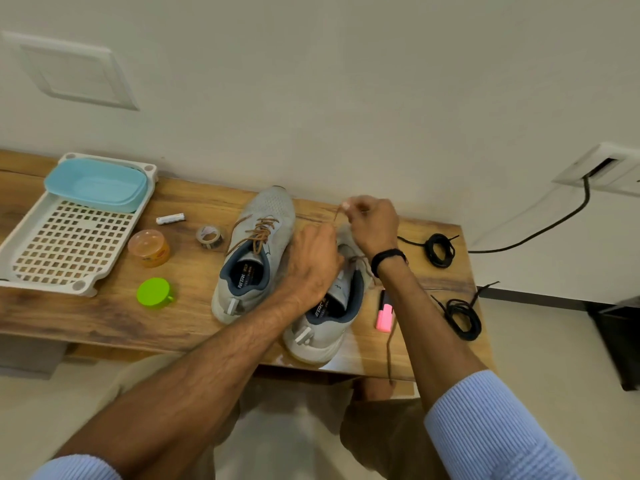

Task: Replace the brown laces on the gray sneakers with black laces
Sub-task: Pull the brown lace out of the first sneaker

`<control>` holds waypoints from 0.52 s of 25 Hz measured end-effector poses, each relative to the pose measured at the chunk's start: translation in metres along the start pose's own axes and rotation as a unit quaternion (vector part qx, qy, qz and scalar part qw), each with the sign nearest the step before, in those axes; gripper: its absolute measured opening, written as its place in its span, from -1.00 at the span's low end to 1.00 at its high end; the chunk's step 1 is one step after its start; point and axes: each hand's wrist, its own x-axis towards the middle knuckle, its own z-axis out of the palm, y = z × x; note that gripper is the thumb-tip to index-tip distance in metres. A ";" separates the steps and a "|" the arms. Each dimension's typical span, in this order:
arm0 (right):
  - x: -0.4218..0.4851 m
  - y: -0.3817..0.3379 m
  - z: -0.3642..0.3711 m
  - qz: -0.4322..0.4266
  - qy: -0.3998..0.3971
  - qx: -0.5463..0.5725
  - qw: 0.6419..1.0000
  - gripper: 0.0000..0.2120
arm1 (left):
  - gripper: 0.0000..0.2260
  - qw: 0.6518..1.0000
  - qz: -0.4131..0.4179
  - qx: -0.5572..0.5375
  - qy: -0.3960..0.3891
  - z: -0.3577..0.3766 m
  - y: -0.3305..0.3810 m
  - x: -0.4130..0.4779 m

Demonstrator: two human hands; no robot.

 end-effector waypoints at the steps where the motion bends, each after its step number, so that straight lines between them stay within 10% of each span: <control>1: 0.003 -0.004 -0.008 0.002 0.053 0.061 0.997 -0.90 | -0.88 1.000 -0.009 -0.005 0.009 -0.002 -0.003 0.002; 6: 0.010 -0.002 -0.039 0.046 0.175 0.128 0.975 -0.81 | -0.85 1.000 -0.027 -0.008 0.003 -0.009 -0.015 0.002; 13: -0.006 0.001 -0.028 0.032 -0.249 -0.258 0.933 -0.93 | -0.81 0.999 -0.040 0.008 -0.023 -0.015 -0.012 0.003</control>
